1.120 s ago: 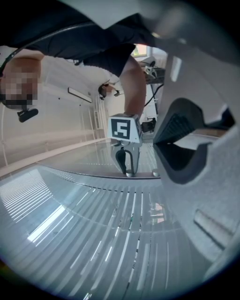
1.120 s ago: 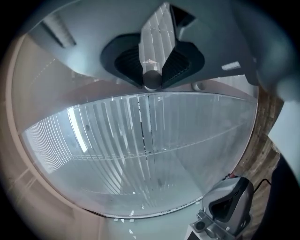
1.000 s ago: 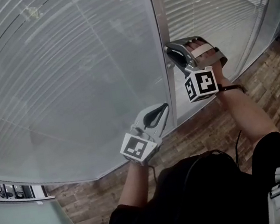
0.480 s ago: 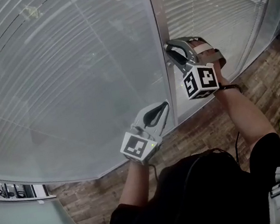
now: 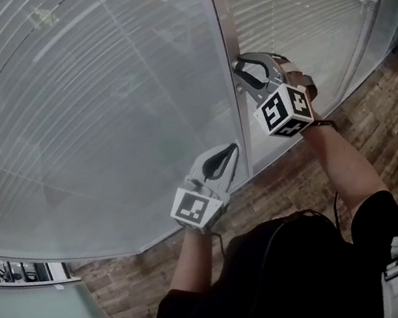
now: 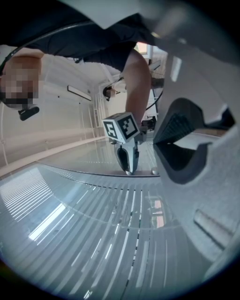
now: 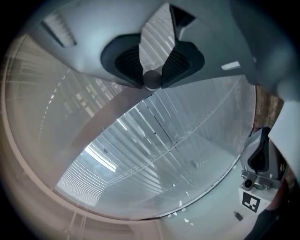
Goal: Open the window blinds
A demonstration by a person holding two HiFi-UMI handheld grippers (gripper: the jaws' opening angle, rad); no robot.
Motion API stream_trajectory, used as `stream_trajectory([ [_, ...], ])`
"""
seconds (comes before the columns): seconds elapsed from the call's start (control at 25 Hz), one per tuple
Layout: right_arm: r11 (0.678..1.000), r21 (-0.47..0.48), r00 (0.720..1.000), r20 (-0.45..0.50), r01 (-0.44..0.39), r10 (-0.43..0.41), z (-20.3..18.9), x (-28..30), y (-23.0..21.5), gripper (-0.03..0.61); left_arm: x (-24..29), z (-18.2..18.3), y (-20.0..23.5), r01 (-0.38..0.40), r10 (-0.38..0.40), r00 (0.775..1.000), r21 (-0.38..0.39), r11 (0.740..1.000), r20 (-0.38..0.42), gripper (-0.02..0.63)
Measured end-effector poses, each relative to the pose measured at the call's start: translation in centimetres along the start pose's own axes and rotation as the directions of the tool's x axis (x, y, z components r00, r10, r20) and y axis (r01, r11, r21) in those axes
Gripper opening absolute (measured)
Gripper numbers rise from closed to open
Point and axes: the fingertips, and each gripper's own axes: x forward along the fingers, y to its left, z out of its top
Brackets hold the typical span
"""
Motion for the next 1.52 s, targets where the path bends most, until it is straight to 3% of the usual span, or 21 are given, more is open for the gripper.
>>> stream_trajectory([
  [0.2,0.987,0.161,1.0,0.025,-0.002,-0.002,0.0,0.0,-0.4,0.127,0.0,0.0,0.0,0.0,0.0,1.0,-0.004,1.0,-0.001,0.005],
  [0.4,0.933,0.36,0.998,0.054,0.002,-0.023,-0.4,0.1,-0.8,0.127,0.2,0.1,-0.1,0.006,-0.005,1.0,-0.003,1.0,0.003,0.005],
  [0.72,0.738,0.674,0.991,0.125,-0.045,-0.054,-1.3,0.1,-1.1,0.129,0.3,0.0,-0.3,0.01,-0.01,1.0,-0.006,1.0,0.001,0.005],
  [0.96,0.528,0.845,0.981,0.164,-0.084,-0.107,-1.5,0.0,-1.4,0.129,0.4,-0.2,-0.3,0.012,-0.012,1.0,-0.01,1.0,-0.003,0.005],
  [1.0,0.505,0.859,0.98,0.165,-0.086,-0.114,-1.5,0.0,-1.4,0.128,0.4,-0.3,-0.3,0.013,-0.013,1.0,-0.009,1.0,-0.003,0.005],
  [1.52,0.495,0.865,0.979,0.162,-0.079,-0.126,-1.5,-0.1,-1.6,0.129,0.7,-0.1,-0.6,0.021,-0.021,1.0,-0.009,1.0,-0.002,0.004],
])
